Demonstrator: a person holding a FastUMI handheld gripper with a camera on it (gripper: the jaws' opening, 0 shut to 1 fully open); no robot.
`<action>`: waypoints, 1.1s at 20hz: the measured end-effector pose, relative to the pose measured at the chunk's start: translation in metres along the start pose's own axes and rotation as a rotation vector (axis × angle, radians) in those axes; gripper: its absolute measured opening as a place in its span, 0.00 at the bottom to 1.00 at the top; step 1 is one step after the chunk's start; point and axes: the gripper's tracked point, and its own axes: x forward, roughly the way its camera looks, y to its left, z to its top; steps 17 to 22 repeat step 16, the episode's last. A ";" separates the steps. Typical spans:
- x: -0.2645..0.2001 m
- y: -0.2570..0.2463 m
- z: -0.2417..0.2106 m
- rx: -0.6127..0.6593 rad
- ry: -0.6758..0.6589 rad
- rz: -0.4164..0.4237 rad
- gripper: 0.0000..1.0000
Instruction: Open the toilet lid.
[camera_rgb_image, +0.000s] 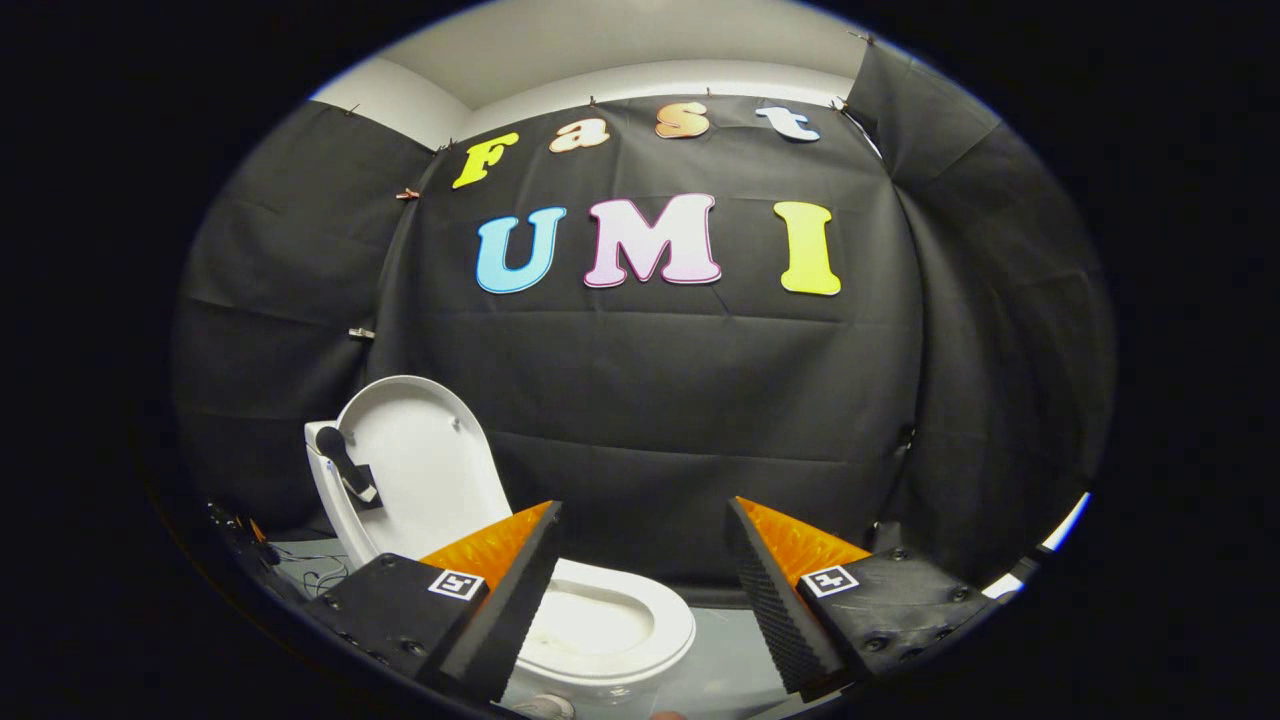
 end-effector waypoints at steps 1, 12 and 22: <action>0.000 -0.001 0.001 0.003 -0.003 -0.001 0.99; 0.013 -0.010 -0.064 0.075 0.131 0.010 0.99; 0.012 -0.009 -0.061 0.036 0.104 0.019 0.99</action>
